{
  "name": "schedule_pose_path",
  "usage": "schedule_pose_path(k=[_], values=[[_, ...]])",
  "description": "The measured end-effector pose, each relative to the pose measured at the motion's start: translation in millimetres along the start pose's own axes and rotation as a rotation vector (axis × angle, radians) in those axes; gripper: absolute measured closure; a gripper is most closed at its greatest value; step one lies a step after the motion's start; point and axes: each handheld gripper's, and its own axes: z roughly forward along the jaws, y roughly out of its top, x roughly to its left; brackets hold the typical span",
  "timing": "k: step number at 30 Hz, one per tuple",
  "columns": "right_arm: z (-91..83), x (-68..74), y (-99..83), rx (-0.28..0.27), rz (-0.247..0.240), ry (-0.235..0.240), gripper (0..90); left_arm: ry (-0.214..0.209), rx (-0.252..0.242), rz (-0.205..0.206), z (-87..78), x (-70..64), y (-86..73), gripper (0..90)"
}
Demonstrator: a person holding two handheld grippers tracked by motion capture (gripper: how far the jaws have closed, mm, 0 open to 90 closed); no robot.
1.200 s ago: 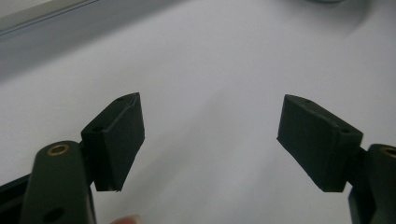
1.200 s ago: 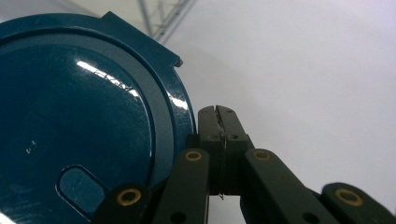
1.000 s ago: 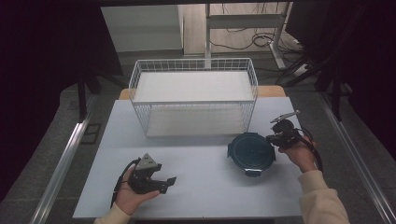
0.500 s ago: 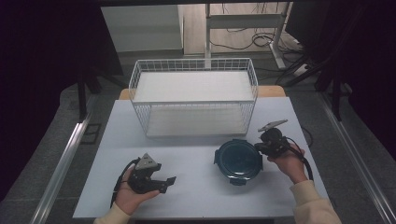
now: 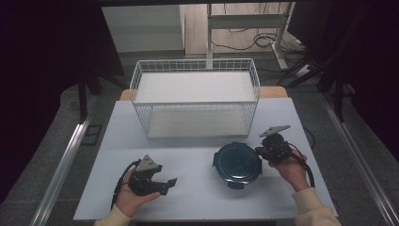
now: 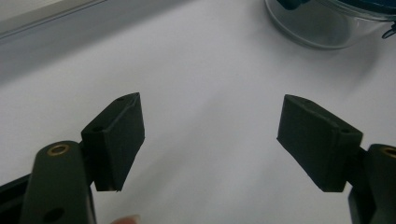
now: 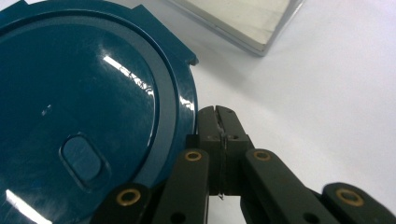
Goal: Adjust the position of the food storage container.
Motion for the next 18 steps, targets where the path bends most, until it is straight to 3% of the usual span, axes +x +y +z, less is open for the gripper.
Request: schedule_pose_path(k=[1,7,18], values=[[-5.6,-0.3,-5.7,-0.005,0.014,-0.023,89.8,0.0,-0.001,-0.001,-0.3,0.1,0.1,22.5],[-10.5,-1.4,-29.7,0.035,0.064,-0.031,89.7,0.001,-0.005,0.005,-1.3,-2.5,0.7,22.5],[-2.4,9.4,-42.0,0.067,0.07,0.004,89.8,0.002,-0.001,-0.002,-1.2,-1.4,0.4,22.6]])
